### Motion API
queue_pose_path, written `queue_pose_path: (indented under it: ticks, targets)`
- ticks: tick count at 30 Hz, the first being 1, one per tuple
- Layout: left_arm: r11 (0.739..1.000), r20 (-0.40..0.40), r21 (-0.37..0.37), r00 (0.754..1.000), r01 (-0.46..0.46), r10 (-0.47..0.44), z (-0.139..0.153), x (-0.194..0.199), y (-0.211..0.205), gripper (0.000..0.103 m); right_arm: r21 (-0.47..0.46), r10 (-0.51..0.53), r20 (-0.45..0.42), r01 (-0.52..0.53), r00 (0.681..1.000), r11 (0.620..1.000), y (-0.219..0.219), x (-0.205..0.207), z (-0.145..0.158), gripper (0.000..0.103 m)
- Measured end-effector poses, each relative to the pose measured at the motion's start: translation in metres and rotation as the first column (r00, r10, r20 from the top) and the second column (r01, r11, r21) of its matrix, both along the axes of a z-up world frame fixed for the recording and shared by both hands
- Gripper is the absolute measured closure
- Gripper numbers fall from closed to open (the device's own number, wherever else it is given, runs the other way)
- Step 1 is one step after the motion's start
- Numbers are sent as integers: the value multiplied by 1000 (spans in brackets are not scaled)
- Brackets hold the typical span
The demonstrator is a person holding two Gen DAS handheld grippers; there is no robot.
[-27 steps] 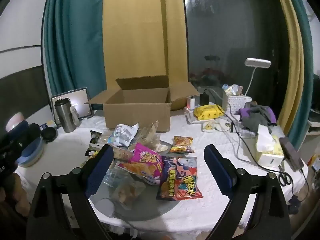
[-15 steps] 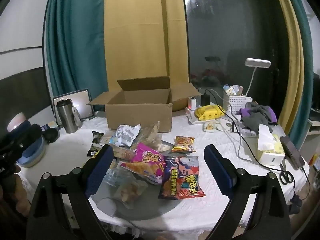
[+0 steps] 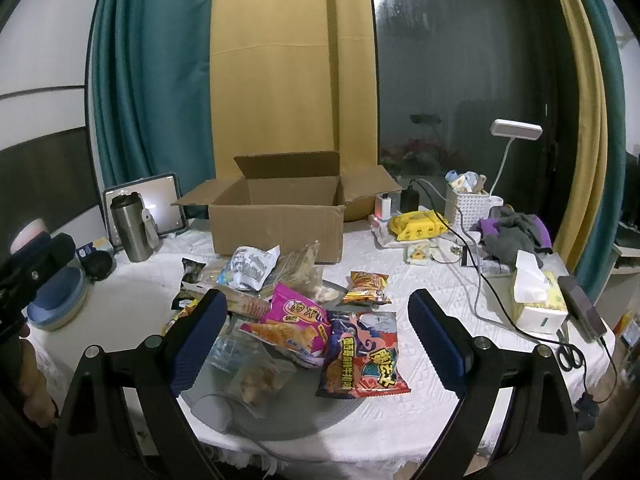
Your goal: Organize snacks
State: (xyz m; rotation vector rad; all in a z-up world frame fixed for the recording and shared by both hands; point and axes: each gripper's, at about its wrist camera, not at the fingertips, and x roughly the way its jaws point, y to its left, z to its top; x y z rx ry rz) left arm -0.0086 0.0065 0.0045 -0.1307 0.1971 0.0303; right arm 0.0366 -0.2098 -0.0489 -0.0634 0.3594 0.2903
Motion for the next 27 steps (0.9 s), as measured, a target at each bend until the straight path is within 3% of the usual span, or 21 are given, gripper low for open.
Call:
queue_pose_path:
  ticks: [27]
  targets:
    - [1000, 10, 8, 1000, -1, 0, 3, -4, -2, 0, 11, -17, 18, 16, 1000, 1000, -6, -3, -1, 8]
